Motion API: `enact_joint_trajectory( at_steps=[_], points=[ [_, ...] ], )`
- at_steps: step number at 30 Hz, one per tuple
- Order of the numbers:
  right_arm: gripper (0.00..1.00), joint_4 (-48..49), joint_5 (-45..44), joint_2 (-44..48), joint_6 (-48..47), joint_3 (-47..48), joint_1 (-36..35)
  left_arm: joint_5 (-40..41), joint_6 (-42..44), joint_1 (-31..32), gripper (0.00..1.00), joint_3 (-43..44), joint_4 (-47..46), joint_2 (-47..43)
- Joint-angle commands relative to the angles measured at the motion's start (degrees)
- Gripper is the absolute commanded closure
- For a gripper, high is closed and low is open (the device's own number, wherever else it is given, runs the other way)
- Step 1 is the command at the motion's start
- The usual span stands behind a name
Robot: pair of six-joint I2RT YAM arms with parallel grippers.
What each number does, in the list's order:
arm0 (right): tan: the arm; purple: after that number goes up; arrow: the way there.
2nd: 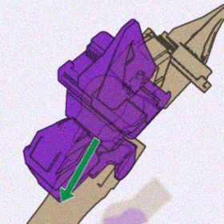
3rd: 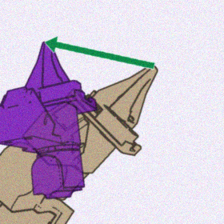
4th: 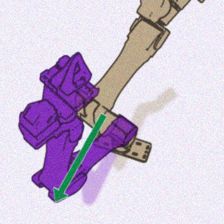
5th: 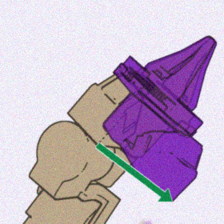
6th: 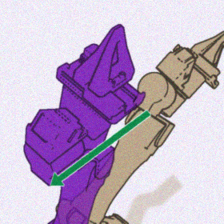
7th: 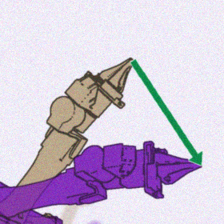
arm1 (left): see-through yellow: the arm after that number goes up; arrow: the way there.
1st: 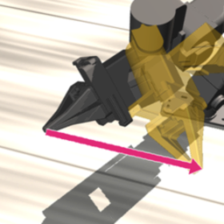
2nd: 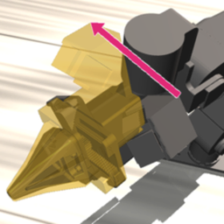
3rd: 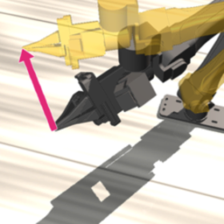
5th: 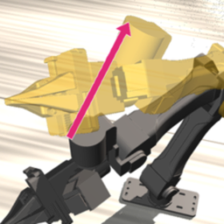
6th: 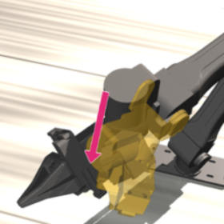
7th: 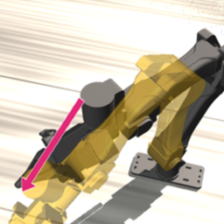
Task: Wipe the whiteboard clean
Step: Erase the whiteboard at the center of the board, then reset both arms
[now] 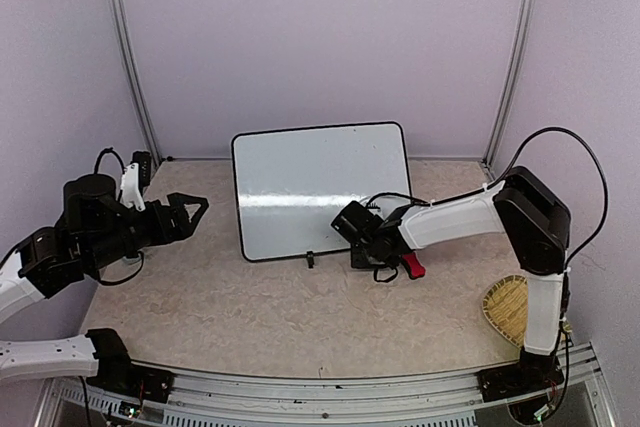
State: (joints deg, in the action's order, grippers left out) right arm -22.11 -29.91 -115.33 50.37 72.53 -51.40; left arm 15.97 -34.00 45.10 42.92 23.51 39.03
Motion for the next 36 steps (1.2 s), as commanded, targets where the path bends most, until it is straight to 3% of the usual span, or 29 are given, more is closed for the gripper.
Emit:
enact_joint_trajectory(
  at_steps=[1, 13, 15, 17, 23, 30, 34, 36],
  points=[
    [1.0, -5.18, -6.43, -2.91, 7.92, 5.67, 0.08, 1.32, -0.14, 0.34, 0.01, -0.5, -2.07, -0.63],
    [0.97, -10.89, -9.51, -7.66, 11.29, 13.84, -1.35, 0.91, -0.88, 0.58, 0.01, -2.8, -3.83, -0.6],
    [0.85, -10.29, -9.68, -6.94, 10.91, 13.15, -1.69, 0.99, -0.94, 0.6, 0.01, -3.2, -4.03, -0.85],
    [0.61, -9.72, -10.35, -5.64, 10.84, 11.99, -2.27, 1.13, -0.98, 0.6, 0.01, -3.55, -4.13, -1.2],
    [0.35, -8.9, -11.64, -2.2, 8.6, 9.83, -5.23, 1.01, -0.99, 0.69, 0.01, -4.76, -5.13, -1.85],
    [0.15, -5.04, -8.58, 6.58, 0.21, 2.11, -9.09, 0.54, 0.78, 0.78, 0.01, -5.85, -4.74, -2.64],
    [0.0, 5.66, -2.22, 20.98, -7.95, -11.24, -9.73, 0.33, 2.6, 0.91, 0.01, -6.79, -5.31, -4.27],
    [0.0, 11.07, 0.34, 29.37, -11.15, -17.95, -9.69, 0.29, 3.45, 1.04, 0.01, -7.48, -5.98, -5.2]
  ],
)
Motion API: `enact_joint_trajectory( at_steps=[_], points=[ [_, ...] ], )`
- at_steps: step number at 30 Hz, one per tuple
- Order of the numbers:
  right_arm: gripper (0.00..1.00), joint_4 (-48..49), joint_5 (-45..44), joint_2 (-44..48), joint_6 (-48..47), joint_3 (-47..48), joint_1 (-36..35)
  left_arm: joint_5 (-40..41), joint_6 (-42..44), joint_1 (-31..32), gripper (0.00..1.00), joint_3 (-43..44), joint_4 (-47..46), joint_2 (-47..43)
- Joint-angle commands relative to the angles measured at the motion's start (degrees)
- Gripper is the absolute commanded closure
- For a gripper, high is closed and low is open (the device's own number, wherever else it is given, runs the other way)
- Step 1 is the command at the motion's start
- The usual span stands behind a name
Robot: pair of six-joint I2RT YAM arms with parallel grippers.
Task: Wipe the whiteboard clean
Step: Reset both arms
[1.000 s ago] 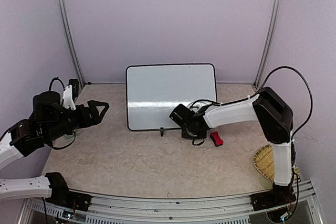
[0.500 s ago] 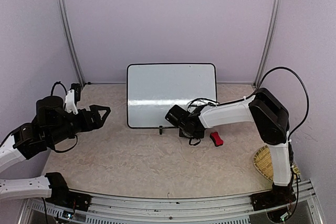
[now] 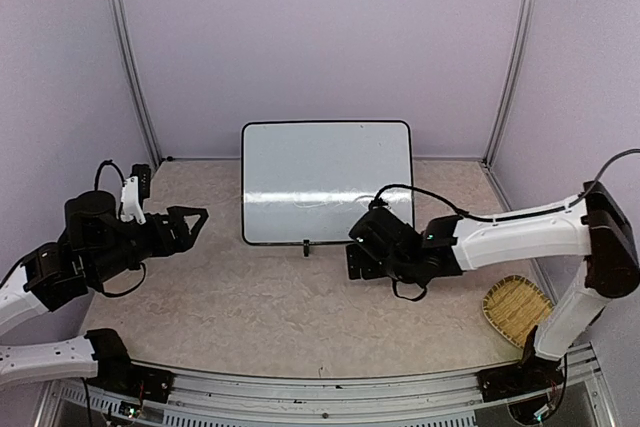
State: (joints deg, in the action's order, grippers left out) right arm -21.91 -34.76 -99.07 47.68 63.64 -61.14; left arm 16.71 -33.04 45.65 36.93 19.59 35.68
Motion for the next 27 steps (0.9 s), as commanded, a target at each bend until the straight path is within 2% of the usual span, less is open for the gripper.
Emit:
enact_joint_trajectory(
  at_steps=[1, 4, 11, 16, 19, 27],
  points=[
    [0.0, 11.51, 5.71, 16.81, -9.69, -11.32, 0.06, -0.44, 2.99, 0.49, 0.01, -1.77, -2.41, -2.25],
    [0.0, 8.19, 5.35, 26.79, -13.06, -14.88, 0.06, 0.24, 4.7, 0.58, 0.01, -1.78, -2.25, -2.79],
    [0.0, -6.19, -1.75, 44.82, -14.55, -14.88, 0.06, 3.54, 7.18, 0.5, 0.01, -2.03, -0.87, -4.58],
    [0.0, -8.35, -2.64, 57.54, -14.9, -18.75, 0.06, 5.87, 6.03, 0.58, 0.01, -3.48, -0.81, -8.29],
    [0.0, -8.94, -2.74, 60.74, -15.02, -20.19, 0.06, 6.22, 5.89, 0.6, 0.01, -3.74, -0.82, -9.55],
    [0.0, -14.51, -6.0, 59.36, -12.79, -18.55, 0.06, 6.31, 6.04, 0.58, 0.01, -3.58, -1.21, -7.97]
  ],
)
